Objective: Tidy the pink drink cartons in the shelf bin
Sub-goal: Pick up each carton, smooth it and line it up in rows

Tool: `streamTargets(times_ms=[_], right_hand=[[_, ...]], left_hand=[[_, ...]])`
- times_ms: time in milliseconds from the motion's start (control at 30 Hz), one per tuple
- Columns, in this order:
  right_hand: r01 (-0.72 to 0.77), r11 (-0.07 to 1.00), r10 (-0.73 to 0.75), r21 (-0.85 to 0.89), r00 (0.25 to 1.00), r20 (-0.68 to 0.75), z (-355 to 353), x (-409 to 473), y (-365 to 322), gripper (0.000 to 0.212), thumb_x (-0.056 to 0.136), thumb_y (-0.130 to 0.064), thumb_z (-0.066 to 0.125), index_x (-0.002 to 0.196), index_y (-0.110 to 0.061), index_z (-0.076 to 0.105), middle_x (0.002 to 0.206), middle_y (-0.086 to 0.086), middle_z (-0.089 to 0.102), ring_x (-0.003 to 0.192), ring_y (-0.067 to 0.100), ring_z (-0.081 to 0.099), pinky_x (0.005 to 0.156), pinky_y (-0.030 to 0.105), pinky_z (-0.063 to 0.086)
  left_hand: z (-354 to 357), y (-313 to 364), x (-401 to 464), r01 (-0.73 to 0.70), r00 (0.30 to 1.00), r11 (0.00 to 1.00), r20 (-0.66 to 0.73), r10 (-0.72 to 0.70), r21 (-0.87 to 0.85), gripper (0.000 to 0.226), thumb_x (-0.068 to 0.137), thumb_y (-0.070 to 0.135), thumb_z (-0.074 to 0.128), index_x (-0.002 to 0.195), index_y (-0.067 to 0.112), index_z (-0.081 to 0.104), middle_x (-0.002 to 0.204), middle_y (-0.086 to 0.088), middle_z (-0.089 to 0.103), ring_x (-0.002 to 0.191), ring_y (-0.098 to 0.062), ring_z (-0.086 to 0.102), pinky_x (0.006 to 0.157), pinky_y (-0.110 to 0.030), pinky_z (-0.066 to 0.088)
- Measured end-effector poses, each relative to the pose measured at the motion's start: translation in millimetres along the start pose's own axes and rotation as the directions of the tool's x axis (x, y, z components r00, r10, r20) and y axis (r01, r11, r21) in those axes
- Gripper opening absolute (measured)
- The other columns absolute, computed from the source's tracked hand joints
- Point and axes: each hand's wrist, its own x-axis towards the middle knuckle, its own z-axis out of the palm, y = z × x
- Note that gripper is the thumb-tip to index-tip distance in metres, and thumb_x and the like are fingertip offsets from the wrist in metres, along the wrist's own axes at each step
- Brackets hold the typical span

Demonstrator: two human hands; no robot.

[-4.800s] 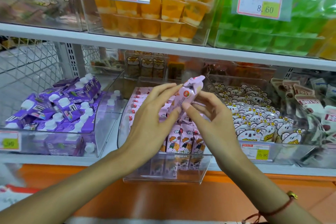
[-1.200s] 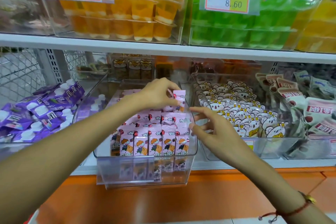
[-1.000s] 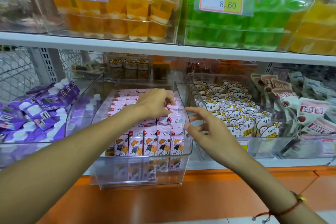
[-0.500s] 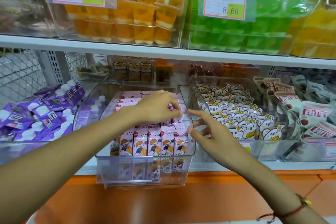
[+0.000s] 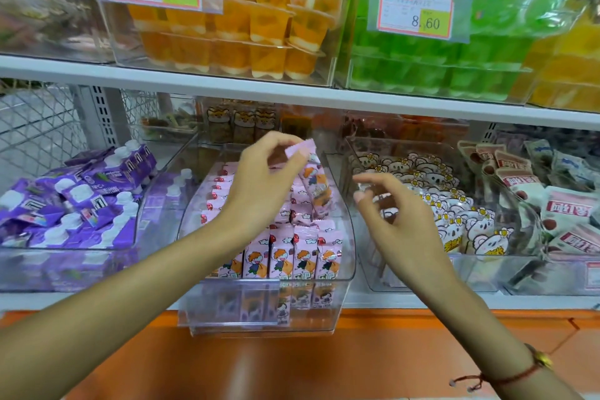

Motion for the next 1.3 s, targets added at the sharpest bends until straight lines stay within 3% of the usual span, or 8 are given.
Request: streamTargets(times_ms=[267,433,567,667,800,967,1200,1300], right_hand=[[0.08,0.986,-0.111,0.149,0.971,0.213,33.5,-8.9,-42.2,0.039,0.096,-0.039,0.049,0.134,-0.034,0.047,0.127,-0.017,0.051,0.118,-0.004,0.045,0.096,0.014,0.036],[0.036,0.982,-0.092,0.186,0.95,0.3,53.7,-8.8,-47.8,0.032,0.095,-0.037,0.052,0.127,-0.039,0.048,0.107,-0.032,0.051,0.105,-0.01,0.05,0.082,0.008,0.042],[-0.192,0.898,0.073,0.396,0.952,0.297,58.4,-0.4,-42.5,0.017,0.093,-0.031,0.057,0.109,-0.036,0.054,0.102,-0.015,0.061,0.086,-0.003,0.061,0.071,0.01,0.048],[-0.377,0.805,0.235,0.458,0.912,0.337,56.8,4.3,-37.8,0.038,0.092,-0.035,0.058,0.127,-0.02,0.053,0.113,-0.007,0.065,0.091,-0.002,0.061,0.076,0.013,0.046],[-0.404,0.771,0.262,0.492,0.906,0.333,54.8,2.9,-38.7,0.031,0.093,-0.03,0.058,0.121,-0.015,0.057,0.074,-0.025,0.065,0.074,-0.01,0.061,0.072,0.016,0.053],[-0.399,0.771,0.264,0.497,0.909,0.321,54.6,-1.2,-39.9,0.036,0.09,-0.031,0.062,0.121,-0.015,0.055,0.103,0.001,0.066,0.084,0.009,0.066,0.085,0.031,0.057],[-0.385,0.712,0.185,0.587,0.91,0.372,42.5,7.0,-32.7,0.028,0.096,-0.024,0.053,0.123,-0.029,0.057,0.117,-0.013,0.068,0.11,0.003,0.062,0.097,0.023,0.048],[-0.327,0.749,0.148,0.576,0.93,0.336,44.8,1.8,-34.0,0.027,0.096,-0.017,0.055,0.122,-0.02,0.06,0.11,-0.008,0.071,0.103,0.004,0.065,0.084,0.017,0.052]], left_hand=[[-30.2,5.9,-35.1,-0.03,0.989,0.988,-0.148,0.007,-0.154,0.008,0.091,0.022,0.061,0.096,0.024,0.066,0.09,0.012,0.071,0.089,-0.001,0.066,0.08,-0.02,0.054],[-37.4,-2.1,-42.6,0.015,0.99,0.97,-0.13,-0.048,-0.244,0.011,0.091,0.019,0.061,0.099,0.023,0.068,0.088,0.015,0.072,0.085,0.004,0.067,0.073,-0.013,0.052],[-41.2,-12.6,-44.4,0.042,0.99,0.981,-0.121,-0.066,-0.189,0.017,0.092,0.018,0.059,0.107,0.024,0.066,0.105,0.013,0.069,0.099,0.003,0.063,0.085,-0.018,0.053],[-38.4,-20.4,-47.4,0.102,0.994,0.991,-0.02,-0.104,-0.082,0.024,0.088,0.015,0.065,0.104,0.032,0.063,0.108,0.011,0.066,0.092,0.006,0.063,0.078,-0.018,0.054],[-32.4,-27.0,-52.0,0.076,0.994,0.997,0.083,-0.076,0.01,0.034,0.077,0.024,0.078,0.101,0.039,0.06,0.099,0.025,0.062,0.093,0.003,0.061,0.075,-0.01,0.049],[-26.2,-28.7,-51.1,0.024,1.0,0.998,-0.002,-0.024,0.065,0.039,0.07,0.035,0.083,0.099,0.04,0.058,0.1,0.024,0.061,0.088,-0.001,0.061,0.071,-0.022,0.054],[-29.4,-24.5,-43.8,-0.064,0.993,0.998,0.1,0.066,-0.017,0.031,0.086,0.034,0.067,0.112,0.037,0.051,0.114,0.024,0.062,0.106,0.006,0.059,0.085,-0.009,0.046],[-25.7,-26.8,-46.9,-0.079,0.988,0.997,0.133,0.079,-0.006,0.026,0.09,0.03,0.061,0.113,0.039,0.052,0.118,0.028,0.059,0.114,0.008,0.054,0.092,-0.01,0.043]])
